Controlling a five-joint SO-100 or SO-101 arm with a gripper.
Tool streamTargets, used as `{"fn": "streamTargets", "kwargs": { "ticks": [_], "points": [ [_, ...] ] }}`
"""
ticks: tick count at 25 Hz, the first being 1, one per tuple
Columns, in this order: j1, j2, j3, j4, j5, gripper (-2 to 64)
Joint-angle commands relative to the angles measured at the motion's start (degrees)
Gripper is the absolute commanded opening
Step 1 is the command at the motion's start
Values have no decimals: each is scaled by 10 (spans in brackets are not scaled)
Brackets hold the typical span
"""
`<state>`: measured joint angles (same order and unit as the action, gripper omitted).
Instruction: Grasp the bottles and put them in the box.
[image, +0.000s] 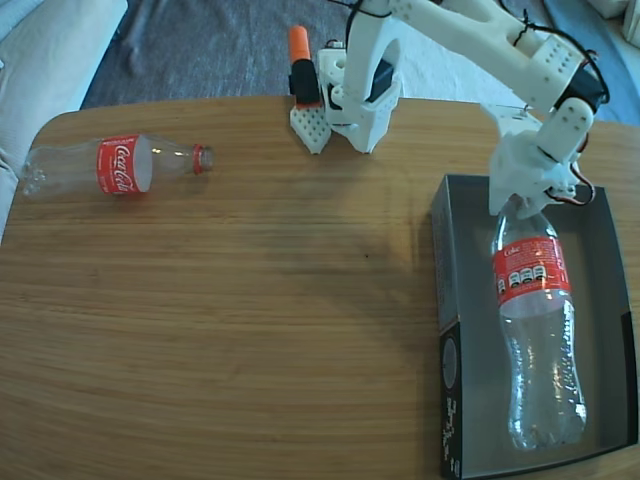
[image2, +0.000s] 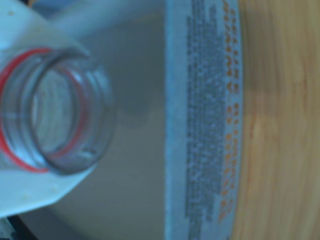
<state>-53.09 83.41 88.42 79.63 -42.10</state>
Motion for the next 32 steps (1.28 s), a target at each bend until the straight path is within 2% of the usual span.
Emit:
{"fn": "streamTargets", "kwargs": {
  "ticks": [1, 17, 25, 27, 30, 31, 32],
  "points": [
    [12, 2, -5, -1, -1, -4],
    [28, -27, 40, -47, 0, -4],
    [25, -26, 42, -48, 0, -3],
    [25, -23, 42, -47, 1, 46],
    [26, -23, 42, -43, 18, 238],
    [26, -25, 42, -45, 28, 279],
    [26, -25, 41, -45, 33, 294]
  ]
}}
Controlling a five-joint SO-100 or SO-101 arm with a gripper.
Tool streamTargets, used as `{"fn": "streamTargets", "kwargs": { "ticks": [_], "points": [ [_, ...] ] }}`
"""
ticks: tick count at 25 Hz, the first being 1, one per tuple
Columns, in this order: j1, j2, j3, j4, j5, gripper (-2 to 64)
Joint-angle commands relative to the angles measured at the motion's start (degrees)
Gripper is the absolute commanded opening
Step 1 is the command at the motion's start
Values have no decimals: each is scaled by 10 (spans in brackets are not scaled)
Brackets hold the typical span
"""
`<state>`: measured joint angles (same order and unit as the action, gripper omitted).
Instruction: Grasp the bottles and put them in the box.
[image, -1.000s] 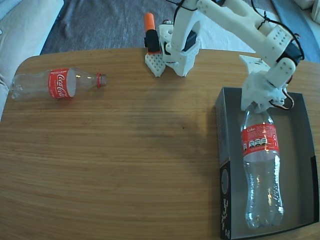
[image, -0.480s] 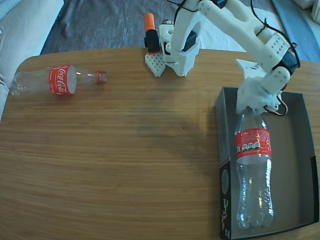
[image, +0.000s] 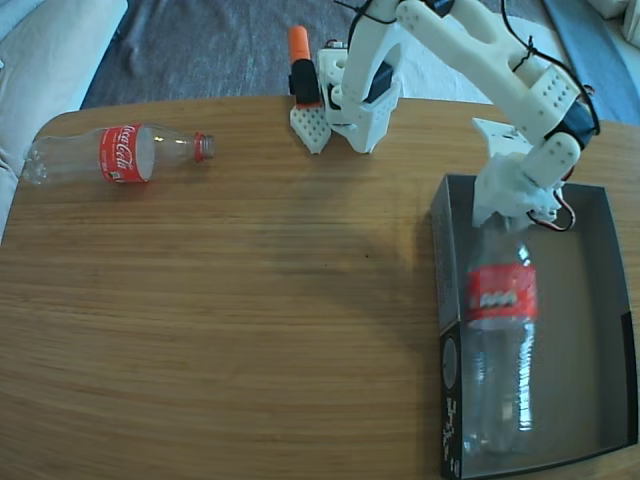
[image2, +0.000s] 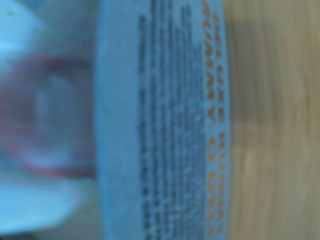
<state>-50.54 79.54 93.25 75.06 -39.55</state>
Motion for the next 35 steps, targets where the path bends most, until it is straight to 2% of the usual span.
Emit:
{"fn": "streamTargets", "kwargs": {
  "ticks": [1, 6, 14, 19, 23, 27, 35],
  "points": [
    [0, 13, -6, 1, 7, 292],
    [4, 20, -17, -1, 4, 243],
    [30, 21, -115, 8, 9, 240],
    [69, 21, -171, 50, 13, 240],
    [112, 22, -196, 86, 91, 240],
    [163, 52, -225, 132, 140, 240],
    [301, 127, -218, 179, 150, 240]
  ]
}}
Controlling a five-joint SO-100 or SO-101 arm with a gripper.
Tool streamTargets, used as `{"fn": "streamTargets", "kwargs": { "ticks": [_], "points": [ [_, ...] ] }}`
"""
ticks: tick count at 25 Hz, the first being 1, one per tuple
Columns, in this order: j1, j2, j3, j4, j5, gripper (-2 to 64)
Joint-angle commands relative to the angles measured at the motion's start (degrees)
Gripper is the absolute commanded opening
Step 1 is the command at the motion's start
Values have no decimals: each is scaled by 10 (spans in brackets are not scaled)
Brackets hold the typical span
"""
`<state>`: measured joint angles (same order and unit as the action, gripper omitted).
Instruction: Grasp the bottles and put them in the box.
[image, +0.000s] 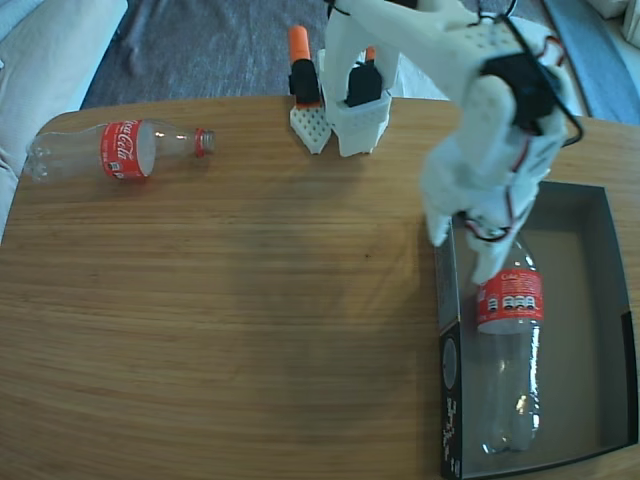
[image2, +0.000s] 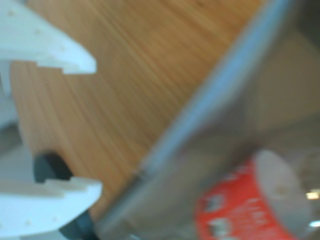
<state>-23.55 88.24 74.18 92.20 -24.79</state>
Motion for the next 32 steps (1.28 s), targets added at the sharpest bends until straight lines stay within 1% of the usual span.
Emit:
{"fn": "streamTargets", "kwargs": {
  "ticks": [1, 4, 18, 22, 24, 27, 32],
  "points": [
    [48, 43, -27, 12, 3, 240],
    [100, 47, -27, 19, 3, 240],
    [385, 36, -23, 13, -8, 240],
    [461, 47, 25, 15, -77, 240],
    [497, 47, 40, 19, -98, 240],
    [548, 47, 41, 20, -124, 240],
    [610, 47, 41, 20, -197, 240]
  ]
}}
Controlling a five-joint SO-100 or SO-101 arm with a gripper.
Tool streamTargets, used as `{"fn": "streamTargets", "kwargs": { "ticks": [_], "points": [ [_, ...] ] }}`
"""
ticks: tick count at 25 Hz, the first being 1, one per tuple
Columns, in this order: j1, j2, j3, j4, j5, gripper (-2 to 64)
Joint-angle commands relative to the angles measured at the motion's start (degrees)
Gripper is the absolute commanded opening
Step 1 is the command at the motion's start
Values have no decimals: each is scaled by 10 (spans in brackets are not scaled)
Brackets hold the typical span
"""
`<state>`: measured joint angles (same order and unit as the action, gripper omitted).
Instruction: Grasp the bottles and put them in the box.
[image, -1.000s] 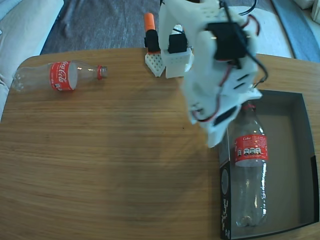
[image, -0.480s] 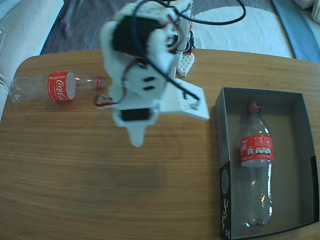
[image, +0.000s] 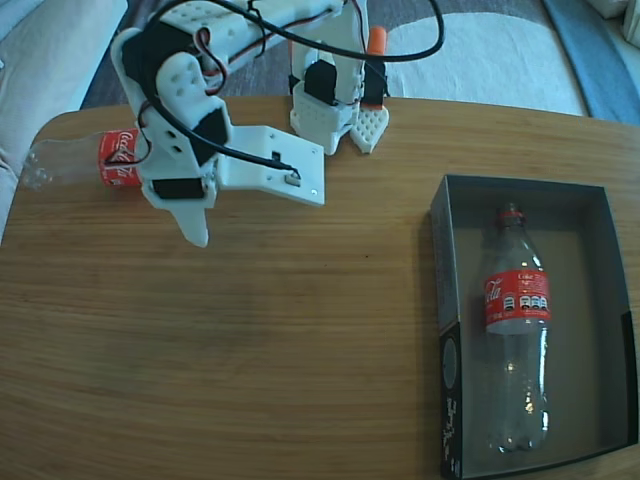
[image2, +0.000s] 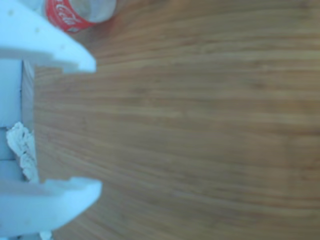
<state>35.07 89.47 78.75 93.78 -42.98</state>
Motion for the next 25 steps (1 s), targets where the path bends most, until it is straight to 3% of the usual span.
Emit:
{"fn": "streamTargets", "kwargs": {
  "ticks": [1, 7, 12, 20, 25],
  "points": [
    [34, 34, -4, 4, -22, 240],
    [92, 33, -4, 6, -69, 240],
    [130, 25, -4, 37, -72, 240],
    [196, 24, -4, 43, -72, 240],
    [243, 24, -4, 44, -109, 240]
  ]
}}
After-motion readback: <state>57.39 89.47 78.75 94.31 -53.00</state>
